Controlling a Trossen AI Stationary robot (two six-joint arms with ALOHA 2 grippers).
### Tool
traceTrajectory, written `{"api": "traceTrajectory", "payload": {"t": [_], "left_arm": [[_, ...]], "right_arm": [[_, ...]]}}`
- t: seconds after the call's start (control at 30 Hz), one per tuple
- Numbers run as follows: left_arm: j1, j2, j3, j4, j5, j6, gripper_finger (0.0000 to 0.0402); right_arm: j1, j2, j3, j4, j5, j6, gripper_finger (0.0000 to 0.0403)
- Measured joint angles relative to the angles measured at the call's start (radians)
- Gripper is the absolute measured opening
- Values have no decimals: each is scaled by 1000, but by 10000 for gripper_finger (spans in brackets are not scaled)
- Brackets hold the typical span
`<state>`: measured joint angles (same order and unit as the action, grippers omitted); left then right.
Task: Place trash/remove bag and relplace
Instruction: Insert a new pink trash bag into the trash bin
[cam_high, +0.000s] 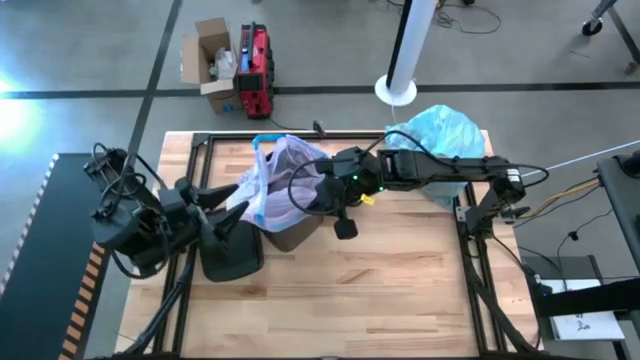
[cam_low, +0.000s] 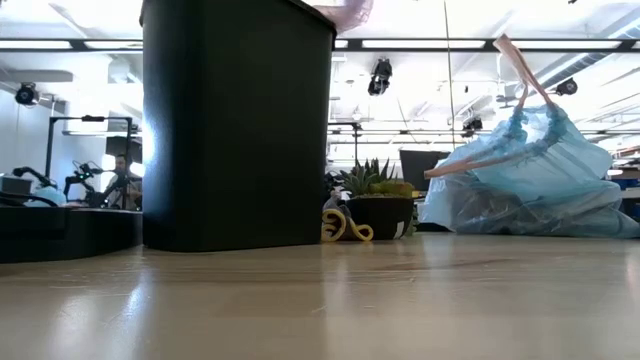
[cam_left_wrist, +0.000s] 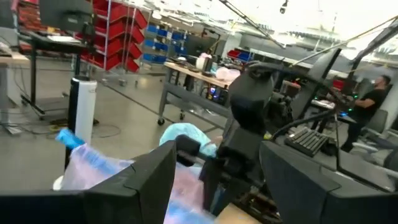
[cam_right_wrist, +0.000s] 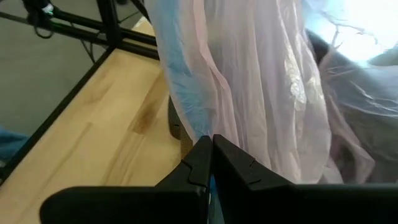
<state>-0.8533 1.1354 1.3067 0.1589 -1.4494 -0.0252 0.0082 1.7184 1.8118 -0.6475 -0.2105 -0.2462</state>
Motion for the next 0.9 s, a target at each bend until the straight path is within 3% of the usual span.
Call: {"api": "traceTrajectory", "payload": {"t": [0.23, 0.37, 0.53, 0.67, 0.9], "left_arm": [[29, 163, 136, -36, -112, 10, 220], [45, 234, 149, -44, -119, 32, 228], [87, 279, 128, -65, -123, 41, 232], [116, 261, 81, -133, -121, 14, 226], [149, 104, -108, -142, -121, -172, 210]], "right_arm": [[0, 0, 0, 1, 77, -17, 3], [-1, -2, 0, -3, 143, -32, 3], [-1, -22, 0, -5, 151, -55, 3], [7, -59, 0, -14, 150, -61, 3], [9, -158, -1, -62, 152, -56, 3]]}}
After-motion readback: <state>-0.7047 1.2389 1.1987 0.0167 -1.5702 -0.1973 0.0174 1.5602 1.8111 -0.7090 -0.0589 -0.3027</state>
